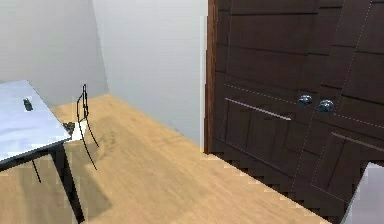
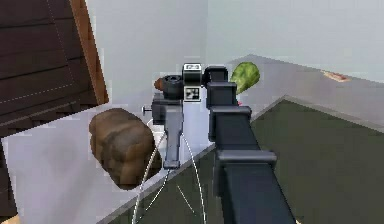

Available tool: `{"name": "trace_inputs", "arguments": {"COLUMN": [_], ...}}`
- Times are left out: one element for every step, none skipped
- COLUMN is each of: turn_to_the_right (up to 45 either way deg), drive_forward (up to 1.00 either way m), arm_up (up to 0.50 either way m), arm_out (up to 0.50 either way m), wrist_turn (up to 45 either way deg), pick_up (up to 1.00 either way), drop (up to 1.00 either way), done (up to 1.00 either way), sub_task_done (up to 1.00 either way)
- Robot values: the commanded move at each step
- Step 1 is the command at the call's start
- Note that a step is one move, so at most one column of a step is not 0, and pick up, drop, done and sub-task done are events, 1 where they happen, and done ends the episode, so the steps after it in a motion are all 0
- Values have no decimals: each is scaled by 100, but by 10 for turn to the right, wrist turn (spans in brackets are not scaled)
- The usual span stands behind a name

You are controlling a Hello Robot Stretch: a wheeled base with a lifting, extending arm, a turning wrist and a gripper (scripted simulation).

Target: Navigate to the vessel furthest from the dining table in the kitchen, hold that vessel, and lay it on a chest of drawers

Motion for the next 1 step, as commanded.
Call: {"name": "trace_inputs", "arguments": {"turn_to_the_right": [0], "drive_forward": [0], "arm_up": [0], "arm_out": [0], "wrist_turn": [450], "pick_up": [0], "drop": [0], "done": [0], "sub_task_done": [0]}}
